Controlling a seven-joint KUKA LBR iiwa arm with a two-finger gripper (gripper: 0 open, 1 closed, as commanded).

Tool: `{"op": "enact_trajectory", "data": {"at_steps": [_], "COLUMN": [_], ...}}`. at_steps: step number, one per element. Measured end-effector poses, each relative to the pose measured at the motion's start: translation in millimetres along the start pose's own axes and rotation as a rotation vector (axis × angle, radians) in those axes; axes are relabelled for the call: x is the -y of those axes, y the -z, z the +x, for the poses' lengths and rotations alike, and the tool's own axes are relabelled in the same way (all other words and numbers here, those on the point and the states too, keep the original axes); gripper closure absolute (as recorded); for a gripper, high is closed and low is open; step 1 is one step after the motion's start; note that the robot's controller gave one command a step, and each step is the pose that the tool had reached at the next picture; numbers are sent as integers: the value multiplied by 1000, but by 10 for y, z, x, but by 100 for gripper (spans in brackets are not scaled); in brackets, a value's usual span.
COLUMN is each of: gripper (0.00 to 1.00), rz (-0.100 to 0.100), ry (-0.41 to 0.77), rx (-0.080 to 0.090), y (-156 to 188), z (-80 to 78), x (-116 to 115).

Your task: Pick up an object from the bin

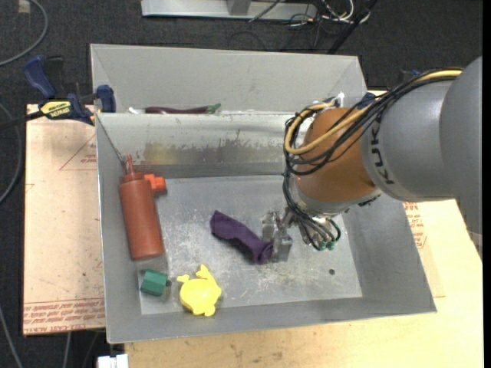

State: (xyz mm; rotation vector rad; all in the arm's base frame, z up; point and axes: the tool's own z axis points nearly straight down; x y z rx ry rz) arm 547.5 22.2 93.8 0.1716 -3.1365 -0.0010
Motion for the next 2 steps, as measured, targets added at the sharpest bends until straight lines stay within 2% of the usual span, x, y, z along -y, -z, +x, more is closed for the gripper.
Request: {"op": "enact_trajectory", "data": {"at_steps": [1, 2], "gripper": [100, 100], "rz": [1, 1], "ry": [0, 1], "rx": [11, 10], "y": [149, 210], "z": [-31, -29], "x": [2, 0]}}
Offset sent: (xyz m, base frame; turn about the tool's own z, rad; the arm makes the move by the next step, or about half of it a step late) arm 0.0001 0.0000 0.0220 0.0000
